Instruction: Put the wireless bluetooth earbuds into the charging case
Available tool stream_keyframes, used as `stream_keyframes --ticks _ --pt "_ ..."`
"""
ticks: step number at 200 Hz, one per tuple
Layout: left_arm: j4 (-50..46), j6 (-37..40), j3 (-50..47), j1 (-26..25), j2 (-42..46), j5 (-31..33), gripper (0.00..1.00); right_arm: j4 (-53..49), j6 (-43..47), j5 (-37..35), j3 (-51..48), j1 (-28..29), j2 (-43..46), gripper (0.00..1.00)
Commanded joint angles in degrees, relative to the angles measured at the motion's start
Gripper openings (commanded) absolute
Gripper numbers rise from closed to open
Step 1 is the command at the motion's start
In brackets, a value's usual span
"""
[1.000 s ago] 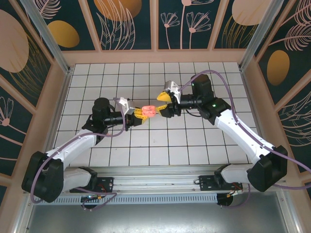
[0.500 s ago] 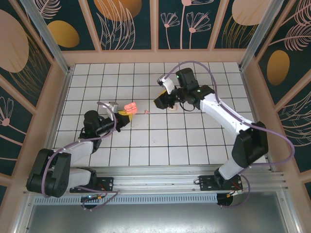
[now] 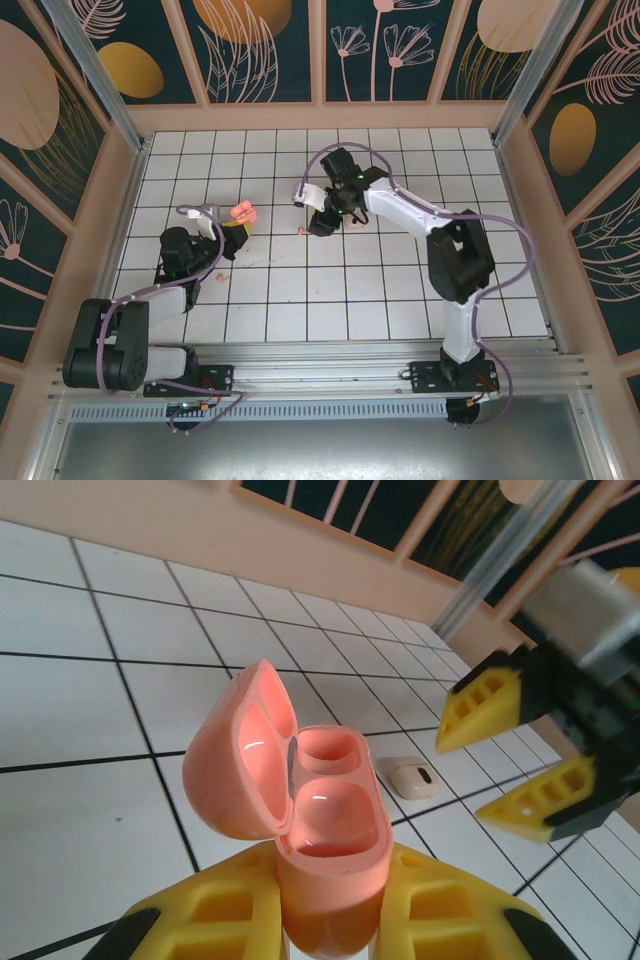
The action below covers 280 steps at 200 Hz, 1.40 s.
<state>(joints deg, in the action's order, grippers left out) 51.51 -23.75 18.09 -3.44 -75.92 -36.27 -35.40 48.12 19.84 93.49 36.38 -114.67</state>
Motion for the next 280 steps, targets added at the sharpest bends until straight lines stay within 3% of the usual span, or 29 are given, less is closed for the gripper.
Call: stream_keyframes --ticks 1,38,105,235,280 --pt "3.85 -1.23 -0.18 1.29 -0.45 1.30 0.10 -2.97 7.05 -2.64 5.39 -0.05 -4.91 0.53" --pt "-0.02 1.31 2.72 1.54 -1.21 0.47 0.10 -6.27 7.34 0.68 13.78 0.26 -13.57 0.53" --pt "-1.96 2.13 2.83 1.77 -0.73 0.97 0.10 -8.37 7.43 2.31 20.41 1.14 -21.21 0.53" --pt "-4.48 3.52 3.23 2.12 -0.06 0.76 0.10 -8.56 6.18 -1.35 22.48 2.11 -24.15 0.40" --pt "-4.92 4.03 3.37 2.10 0.51 0.47 0.10 -7.66 5.34 -1.64 21.41 2.03 -22.56 0.30"
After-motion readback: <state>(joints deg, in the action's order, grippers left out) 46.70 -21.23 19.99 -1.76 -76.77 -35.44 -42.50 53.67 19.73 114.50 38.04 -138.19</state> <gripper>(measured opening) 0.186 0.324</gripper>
